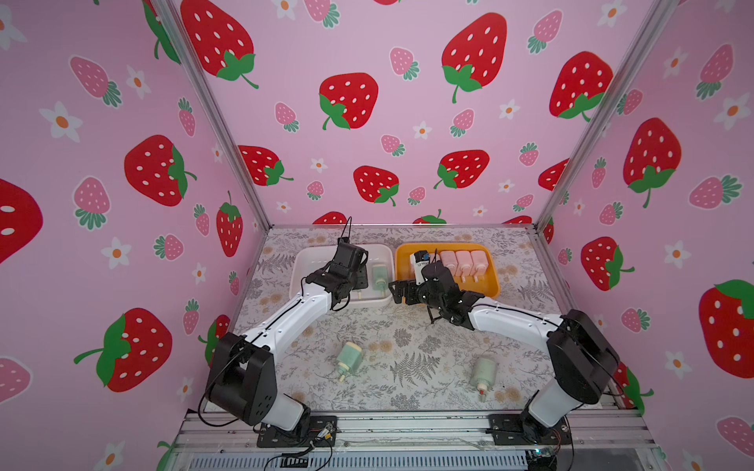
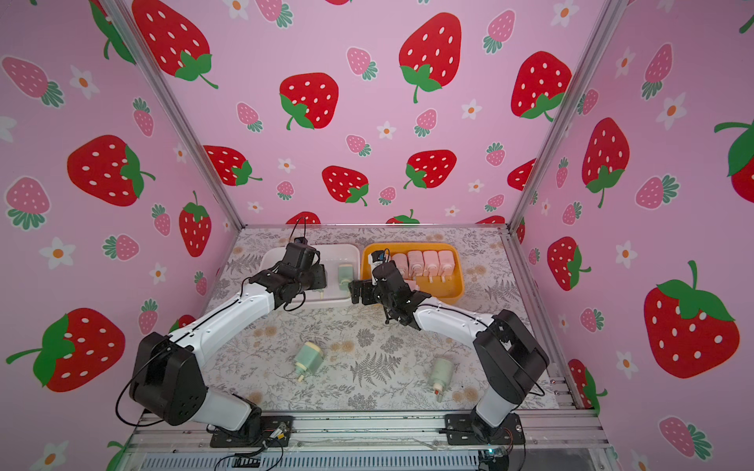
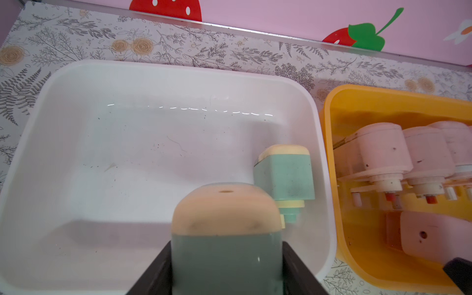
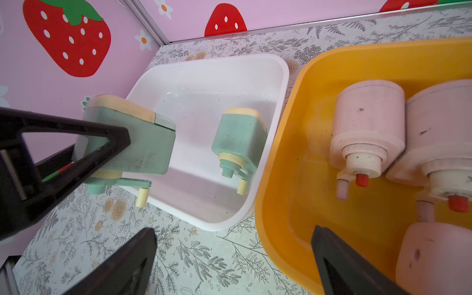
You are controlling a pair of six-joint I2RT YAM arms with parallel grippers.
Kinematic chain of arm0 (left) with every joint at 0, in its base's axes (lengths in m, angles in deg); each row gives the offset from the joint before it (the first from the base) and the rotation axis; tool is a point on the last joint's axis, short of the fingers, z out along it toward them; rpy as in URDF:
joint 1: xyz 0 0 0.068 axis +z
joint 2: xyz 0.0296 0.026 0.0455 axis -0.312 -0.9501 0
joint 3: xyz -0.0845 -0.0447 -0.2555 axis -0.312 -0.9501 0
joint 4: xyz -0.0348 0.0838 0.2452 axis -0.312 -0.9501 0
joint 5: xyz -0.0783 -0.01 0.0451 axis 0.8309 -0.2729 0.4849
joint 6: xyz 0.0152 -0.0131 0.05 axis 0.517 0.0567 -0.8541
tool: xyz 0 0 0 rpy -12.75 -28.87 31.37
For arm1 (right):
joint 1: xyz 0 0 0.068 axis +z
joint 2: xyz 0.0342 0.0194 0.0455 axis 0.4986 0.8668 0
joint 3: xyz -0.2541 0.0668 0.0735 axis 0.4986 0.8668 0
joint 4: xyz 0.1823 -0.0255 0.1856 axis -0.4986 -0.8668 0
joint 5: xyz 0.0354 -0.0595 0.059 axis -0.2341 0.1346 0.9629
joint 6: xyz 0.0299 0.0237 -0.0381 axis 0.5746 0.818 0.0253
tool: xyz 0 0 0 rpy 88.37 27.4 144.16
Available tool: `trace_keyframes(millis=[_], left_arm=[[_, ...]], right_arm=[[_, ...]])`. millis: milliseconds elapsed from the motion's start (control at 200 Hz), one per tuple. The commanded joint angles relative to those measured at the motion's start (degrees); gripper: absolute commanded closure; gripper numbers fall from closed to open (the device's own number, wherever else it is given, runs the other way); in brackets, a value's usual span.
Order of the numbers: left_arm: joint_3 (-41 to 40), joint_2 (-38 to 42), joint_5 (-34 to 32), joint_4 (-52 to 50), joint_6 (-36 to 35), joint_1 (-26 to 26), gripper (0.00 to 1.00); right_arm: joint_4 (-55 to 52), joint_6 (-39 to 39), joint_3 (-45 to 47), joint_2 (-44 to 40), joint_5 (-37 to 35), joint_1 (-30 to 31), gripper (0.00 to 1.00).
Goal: Place the pencil sharpeners by color into the storage box
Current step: Place the pencil sharpener in the storage box.
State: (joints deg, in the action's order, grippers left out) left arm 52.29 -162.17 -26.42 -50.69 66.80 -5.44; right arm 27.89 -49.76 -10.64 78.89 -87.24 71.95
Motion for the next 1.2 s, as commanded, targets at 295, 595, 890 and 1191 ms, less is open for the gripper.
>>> trace_keyframes(millis=[295,595,890,1191], left_arm=[[7.5,-7.9,3.1,1.8,0.3,4.1,1.0],[9.1,-13.5,7.6,5.1,1.4,6.7,1.0],[13.5,-19.5,11.5,4.9,1.2,6.9,1.0],[14.8,-21.5,14.7,4.2,1.3,6.9,1.0]], right_arm=[[-0.8,0.9,-4.8,2.9,2.4,-0.7,0.0],[-2.9,6.3,-11.4,9.3,4.5,-3.6,0.0],[-5.0,6.2,-17.0,15.9,5.1,-3.8,0.0],[-5.2,7.3,-17.0,16.4,5.9,-3.8,0.0]])
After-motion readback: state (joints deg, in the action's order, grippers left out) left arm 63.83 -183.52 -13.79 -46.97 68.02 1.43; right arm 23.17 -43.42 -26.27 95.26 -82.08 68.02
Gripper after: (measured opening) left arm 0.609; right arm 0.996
